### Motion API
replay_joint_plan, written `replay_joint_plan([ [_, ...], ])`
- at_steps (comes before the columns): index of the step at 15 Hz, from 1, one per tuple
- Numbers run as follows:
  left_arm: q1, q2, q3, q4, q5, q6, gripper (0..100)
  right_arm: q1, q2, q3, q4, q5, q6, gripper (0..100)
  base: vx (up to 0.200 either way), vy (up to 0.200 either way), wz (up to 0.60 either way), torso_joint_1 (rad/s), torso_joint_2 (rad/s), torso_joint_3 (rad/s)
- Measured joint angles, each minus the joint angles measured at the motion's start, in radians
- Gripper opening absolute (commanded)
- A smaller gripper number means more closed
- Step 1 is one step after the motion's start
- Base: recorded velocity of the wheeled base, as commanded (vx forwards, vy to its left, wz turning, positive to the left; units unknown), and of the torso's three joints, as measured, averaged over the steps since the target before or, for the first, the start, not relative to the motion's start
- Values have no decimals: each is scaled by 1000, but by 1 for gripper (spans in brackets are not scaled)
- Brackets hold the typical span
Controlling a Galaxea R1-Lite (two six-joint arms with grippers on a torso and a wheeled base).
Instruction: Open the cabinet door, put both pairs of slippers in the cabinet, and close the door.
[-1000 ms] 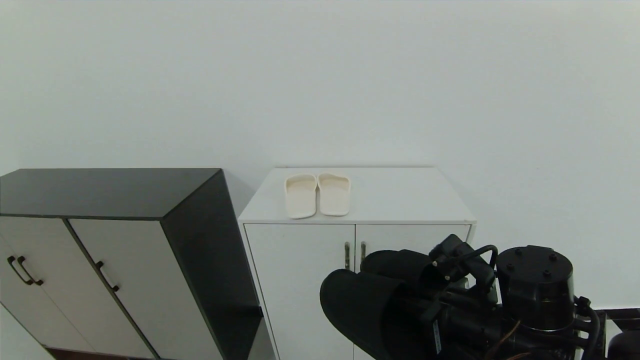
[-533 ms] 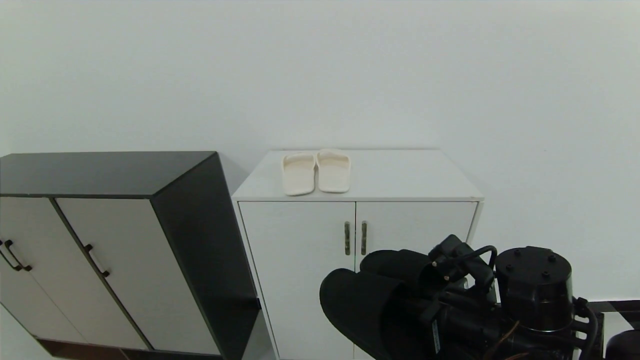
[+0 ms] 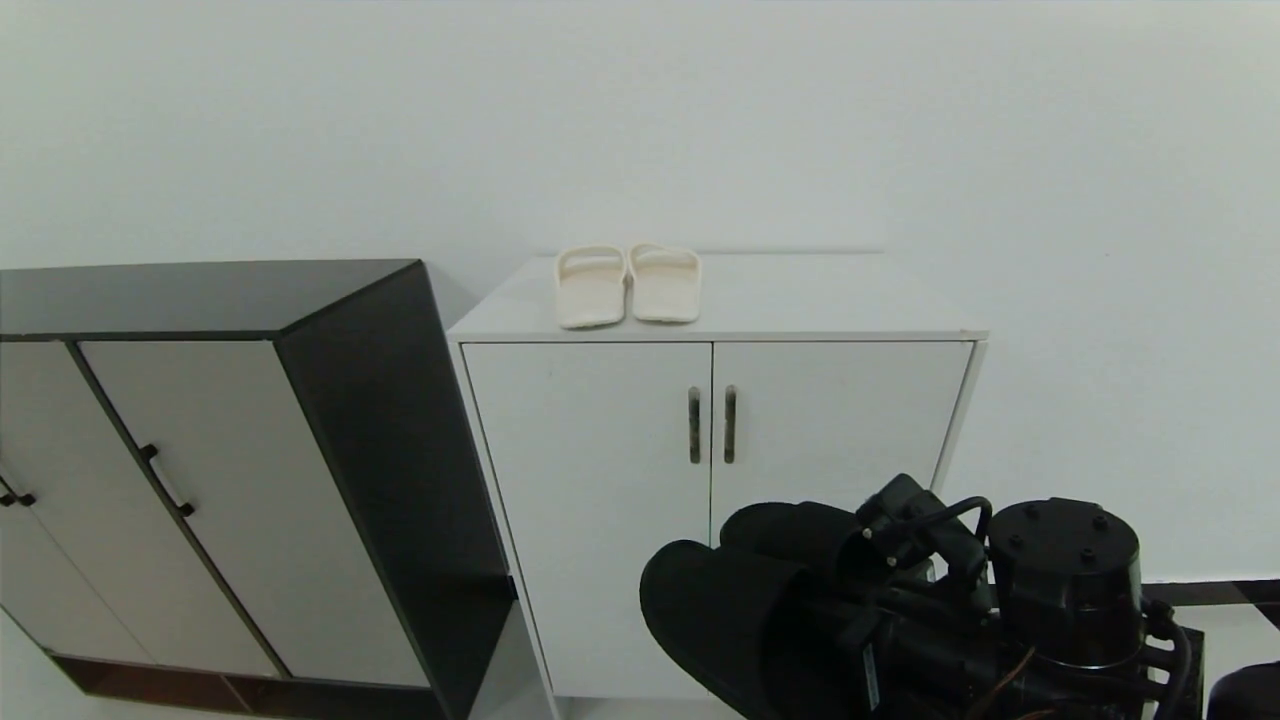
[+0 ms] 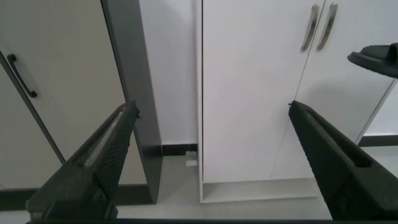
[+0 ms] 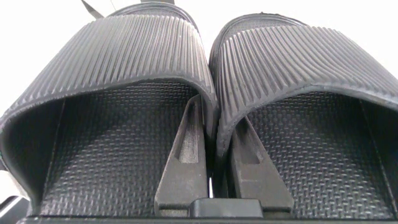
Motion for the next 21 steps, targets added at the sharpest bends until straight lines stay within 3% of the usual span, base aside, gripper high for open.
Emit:
replay_joint_plan([
  [6,0,0,0,0,3,-3,100,3,24,11,-36,1,0,0,0,0,0,-142,472,330],
  [9,0,3,0,0,50,-4,100,4,29,13,-37,1,0,0,0,0,0,-103,445,354],
  [12,0,27,-9,-4,53,7,100,7,32,17,-38,2,0,0,0,0,0,-37,395,328],
  [14,-3,66,-85,-14,49,-29,100,6,36,21,-50,2,0,0,0,0,0,0,0,0],
  [17,-22,211,-186,-56,-22,-52,100,7,50,31,-85,1,0,0,0,0,0,0,0,0],
  [21,-91,512,-238,-248,-199,-63,100,7,67,38,-144,0,0,0,0,0,0,-11,60,59],
])
